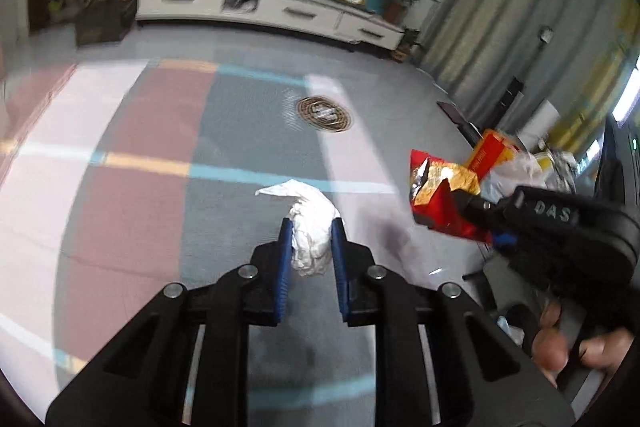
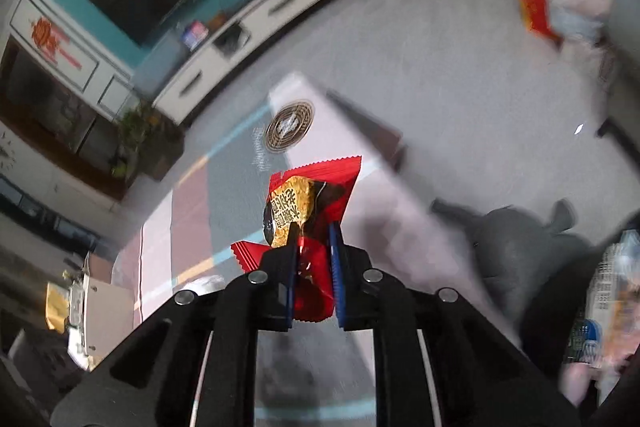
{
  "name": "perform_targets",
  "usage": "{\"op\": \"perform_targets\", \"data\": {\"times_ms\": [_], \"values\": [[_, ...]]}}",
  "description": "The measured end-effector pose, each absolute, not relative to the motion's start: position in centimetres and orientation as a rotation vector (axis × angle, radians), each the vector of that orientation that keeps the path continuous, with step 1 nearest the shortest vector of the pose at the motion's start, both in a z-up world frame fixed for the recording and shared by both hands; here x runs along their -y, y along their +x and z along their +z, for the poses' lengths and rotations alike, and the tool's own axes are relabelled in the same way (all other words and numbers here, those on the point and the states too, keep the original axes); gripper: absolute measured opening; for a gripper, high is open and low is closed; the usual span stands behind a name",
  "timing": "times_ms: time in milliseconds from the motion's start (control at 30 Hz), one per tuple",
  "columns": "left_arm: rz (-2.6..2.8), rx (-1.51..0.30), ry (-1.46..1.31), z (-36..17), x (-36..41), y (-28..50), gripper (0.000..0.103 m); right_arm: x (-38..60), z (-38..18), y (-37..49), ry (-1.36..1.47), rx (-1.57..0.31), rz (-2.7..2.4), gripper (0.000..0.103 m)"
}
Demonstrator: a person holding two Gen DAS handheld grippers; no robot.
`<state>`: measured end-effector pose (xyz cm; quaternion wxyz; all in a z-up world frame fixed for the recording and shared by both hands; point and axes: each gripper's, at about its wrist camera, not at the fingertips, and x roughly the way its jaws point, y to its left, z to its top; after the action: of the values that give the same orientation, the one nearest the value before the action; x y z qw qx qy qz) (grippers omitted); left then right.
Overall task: Collect trash
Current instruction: 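Carry the tissue and red wrapper with both tools over the black bin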
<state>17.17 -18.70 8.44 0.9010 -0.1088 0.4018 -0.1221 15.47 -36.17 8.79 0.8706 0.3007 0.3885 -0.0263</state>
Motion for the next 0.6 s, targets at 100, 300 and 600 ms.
{"op": "perform_targets", "data": {"times_ms": [100, 300, 600], "values": [[-0.341, -0.791, -0.159, 11.8, 22.1, 13.6, 0.020, 38.3, 11.3, 11.2, 0.594, -0.740, -0.150, 0.016], [-0.508, -0.757, -0.072, 15.1, 28.8, 7.6, 0.020, 42.8, 12.1, 0.5, 0.590, -0.638, -0.315, 0.016], [-0.686, -0.841, 0.025, 11.5, 37.9, 2.5, 0.021, 49.3, 6.9, -8.3, 0.670, -0.646, -0.495, 0.016]]}}
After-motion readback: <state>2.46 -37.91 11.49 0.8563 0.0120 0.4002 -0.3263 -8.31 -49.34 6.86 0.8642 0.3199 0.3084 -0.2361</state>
